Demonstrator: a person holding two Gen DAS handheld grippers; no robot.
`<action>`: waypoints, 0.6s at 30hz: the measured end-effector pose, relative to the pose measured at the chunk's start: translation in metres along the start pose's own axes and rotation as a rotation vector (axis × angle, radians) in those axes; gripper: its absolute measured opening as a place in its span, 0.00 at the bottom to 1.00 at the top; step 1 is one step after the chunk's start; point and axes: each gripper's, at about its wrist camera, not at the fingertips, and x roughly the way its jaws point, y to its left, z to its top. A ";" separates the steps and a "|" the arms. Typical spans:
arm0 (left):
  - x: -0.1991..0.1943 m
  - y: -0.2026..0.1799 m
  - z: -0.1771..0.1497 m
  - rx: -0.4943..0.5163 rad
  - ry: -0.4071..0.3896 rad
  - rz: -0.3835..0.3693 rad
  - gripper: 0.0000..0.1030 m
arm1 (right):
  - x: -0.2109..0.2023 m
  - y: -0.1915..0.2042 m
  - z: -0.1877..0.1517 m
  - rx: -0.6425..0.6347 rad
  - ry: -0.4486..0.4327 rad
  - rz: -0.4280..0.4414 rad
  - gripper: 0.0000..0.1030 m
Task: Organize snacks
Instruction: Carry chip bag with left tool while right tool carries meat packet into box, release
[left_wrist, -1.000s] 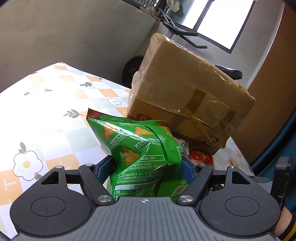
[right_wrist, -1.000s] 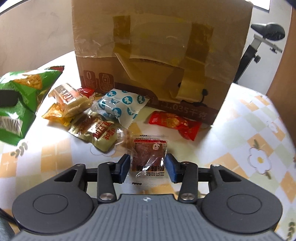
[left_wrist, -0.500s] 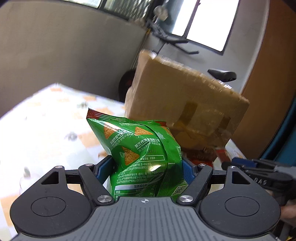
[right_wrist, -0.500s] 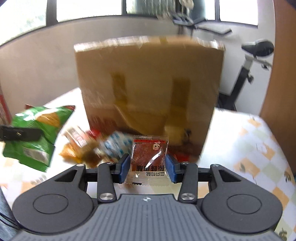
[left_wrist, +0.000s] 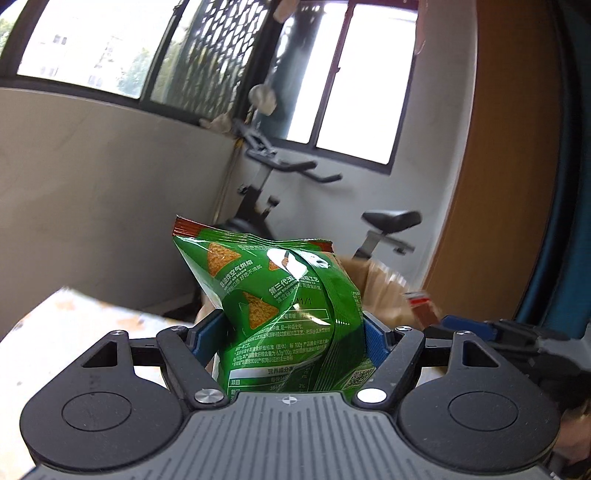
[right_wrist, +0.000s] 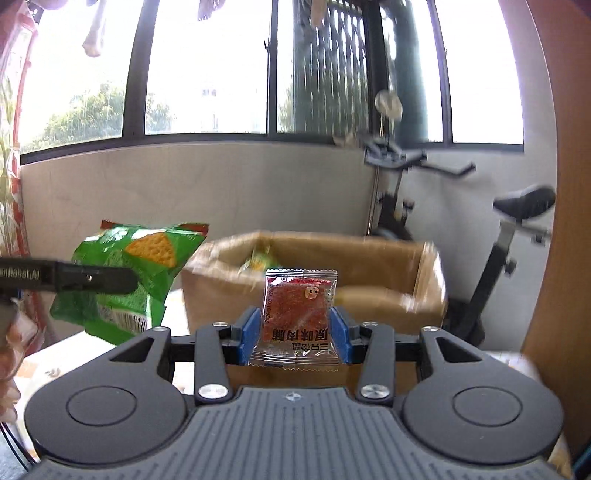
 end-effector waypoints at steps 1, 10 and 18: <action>0.007 -0.004 0.007 0.002 -0.003 -0.010 0.76 | 0.004 -0.003 0.006 -0.013 -0.013 -0.007 0.43; 0.107 -0.033 0.048 0.049 0.075 -0.052 0.76 | 0.070 -0.041 0.025 -0.060 -0.001 -0.069 0.43; 0.178 -0.045 0.047 0.104 0.202 -0.026 0.76 | 0.098 -0.071 0.013 0.041 0.068 -0.072 0.43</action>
